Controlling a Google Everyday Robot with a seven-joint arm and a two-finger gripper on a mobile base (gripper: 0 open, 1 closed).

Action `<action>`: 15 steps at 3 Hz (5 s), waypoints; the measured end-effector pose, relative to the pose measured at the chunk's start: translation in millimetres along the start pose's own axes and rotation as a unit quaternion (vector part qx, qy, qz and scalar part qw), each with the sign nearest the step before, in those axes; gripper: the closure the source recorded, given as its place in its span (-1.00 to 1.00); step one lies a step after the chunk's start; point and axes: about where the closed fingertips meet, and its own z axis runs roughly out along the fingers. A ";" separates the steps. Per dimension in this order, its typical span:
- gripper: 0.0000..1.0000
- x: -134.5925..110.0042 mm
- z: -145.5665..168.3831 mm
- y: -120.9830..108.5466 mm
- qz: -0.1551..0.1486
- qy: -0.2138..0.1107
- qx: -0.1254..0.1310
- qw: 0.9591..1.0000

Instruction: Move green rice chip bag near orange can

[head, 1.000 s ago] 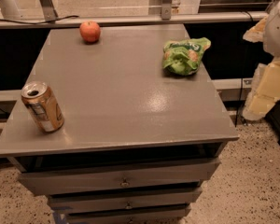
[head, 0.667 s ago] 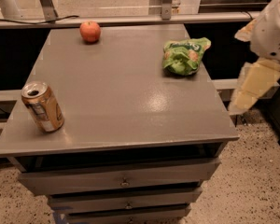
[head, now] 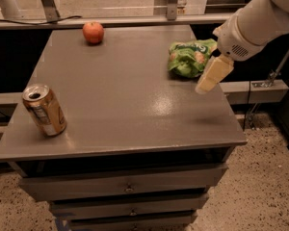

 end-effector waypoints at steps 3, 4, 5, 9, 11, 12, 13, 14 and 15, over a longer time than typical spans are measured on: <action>-0.66 -2.3 119.9 -86.9 0.117 -0.066 0.034 0.990; -0.21 -3.8 126.8 -97.3 0.157 -0.080 0.025 0.984; 0.26 -14.8 121.5 -94.0 0.178 -0.100 0.007 0.979; 1.00 -93.2 57.0 -39.2 0.125 -0.232 -0.058 0.963; 1.00 -125.2 61.9 36.0 -0.026 -0.255 -0.077 0.964; 1.00 -135.2 76.7 85.9 -0.112 -0.258 -0.089 0.955; 1.00 -145.8 99.6 134.1 -0.178 -0.262 -0.114 0.942; 1.00 -147.4 96.7 132.9 -0.178 -0.262 -0.114 0.942; 1.00 -147.4 96.7 132.9 -0.178 -0.262 -0.114 0.942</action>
Offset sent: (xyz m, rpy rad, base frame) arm 0.1624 -0.0069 -0.0752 0.2485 -0.0626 -0.1982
